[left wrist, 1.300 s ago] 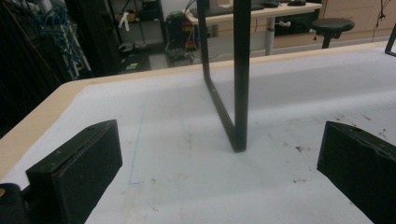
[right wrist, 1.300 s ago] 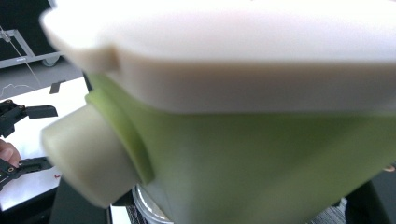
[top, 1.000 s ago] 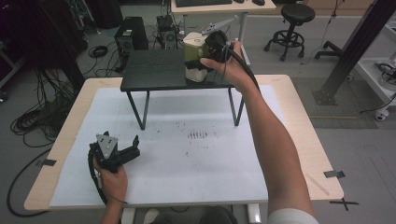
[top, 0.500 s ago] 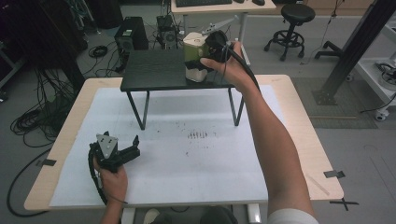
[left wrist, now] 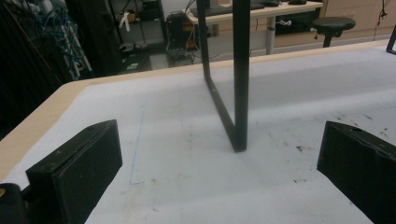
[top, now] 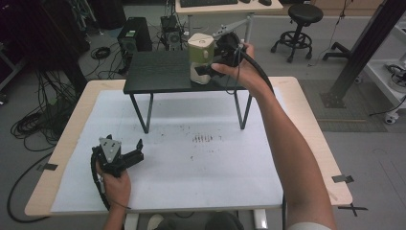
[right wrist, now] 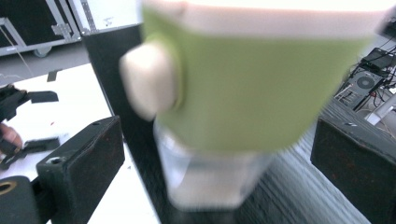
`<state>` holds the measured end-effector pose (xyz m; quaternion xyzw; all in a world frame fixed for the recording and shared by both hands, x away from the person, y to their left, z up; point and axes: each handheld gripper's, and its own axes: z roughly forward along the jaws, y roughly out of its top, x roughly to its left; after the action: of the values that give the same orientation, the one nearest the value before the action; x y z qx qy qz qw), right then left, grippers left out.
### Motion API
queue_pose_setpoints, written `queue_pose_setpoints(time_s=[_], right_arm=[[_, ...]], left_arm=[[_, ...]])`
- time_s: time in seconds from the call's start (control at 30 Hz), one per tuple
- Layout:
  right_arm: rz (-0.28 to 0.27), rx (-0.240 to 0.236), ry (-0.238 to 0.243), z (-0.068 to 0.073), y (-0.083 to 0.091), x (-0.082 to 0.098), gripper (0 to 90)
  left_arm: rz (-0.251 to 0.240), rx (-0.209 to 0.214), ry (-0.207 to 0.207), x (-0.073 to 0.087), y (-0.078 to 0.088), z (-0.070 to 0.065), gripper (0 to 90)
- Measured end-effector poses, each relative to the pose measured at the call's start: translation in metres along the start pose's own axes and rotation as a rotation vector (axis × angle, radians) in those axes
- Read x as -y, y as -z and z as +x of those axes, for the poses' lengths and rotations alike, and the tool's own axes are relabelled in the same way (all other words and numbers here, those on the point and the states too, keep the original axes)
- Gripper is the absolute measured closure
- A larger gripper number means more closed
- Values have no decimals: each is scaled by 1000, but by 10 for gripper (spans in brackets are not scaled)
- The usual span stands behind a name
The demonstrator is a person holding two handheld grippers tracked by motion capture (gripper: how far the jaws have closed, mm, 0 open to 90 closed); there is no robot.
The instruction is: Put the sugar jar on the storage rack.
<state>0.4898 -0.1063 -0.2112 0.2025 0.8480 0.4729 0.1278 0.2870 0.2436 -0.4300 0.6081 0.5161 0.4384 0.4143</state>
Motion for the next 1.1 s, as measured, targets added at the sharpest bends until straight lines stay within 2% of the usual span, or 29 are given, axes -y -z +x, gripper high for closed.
queue_pose_setpoints(time_s=[0.3,0.57,0.87,1.1], right_arm=[[-2,15,1,9,41,26,27],[-9,30,-12,22,73,61,31],[11,47,-22,34,92,99,31],[18,49,-39,38,99,122,31]], left_arm=[[-4,3,-4,0,0,-1,2],[-4,1,-6,0,0,-1,2],[-3,0,-11,0,0,-2,2],[-3,-1,-14,0,0,-2,2]])
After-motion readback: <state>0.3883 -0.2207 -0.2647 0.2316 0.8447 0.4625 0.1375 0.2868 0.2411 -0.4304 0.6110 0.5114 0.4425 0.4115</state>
